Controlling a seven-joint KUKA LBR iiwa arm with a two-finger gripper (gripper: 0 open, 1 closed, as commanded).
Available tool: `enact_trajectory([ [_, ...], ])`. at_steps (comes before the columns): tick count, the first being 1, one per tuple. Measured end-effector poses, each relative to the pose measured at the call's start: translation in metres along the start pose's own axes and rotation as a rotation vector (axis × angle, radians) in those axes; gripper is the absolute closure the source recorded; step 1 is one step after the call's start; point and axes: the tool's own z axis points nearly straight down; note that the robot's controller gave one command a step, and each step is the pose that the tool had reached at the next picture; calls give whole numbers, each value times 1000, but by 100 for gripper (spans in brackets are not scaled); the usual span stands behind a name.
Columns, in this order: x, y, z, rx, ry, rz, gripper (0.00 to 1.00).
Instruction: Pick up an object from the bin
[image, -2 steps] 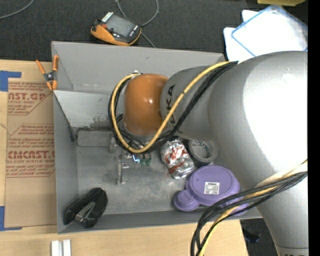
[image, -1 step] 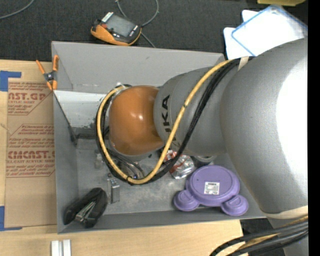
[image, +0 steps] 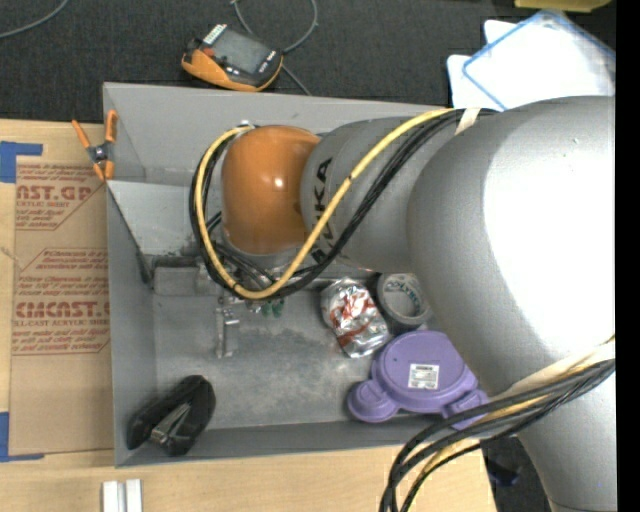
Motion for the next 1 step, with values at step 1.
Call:
enact_trajectory([
  [1, 90, 67, 29, -1, -4, -393, 0],
])
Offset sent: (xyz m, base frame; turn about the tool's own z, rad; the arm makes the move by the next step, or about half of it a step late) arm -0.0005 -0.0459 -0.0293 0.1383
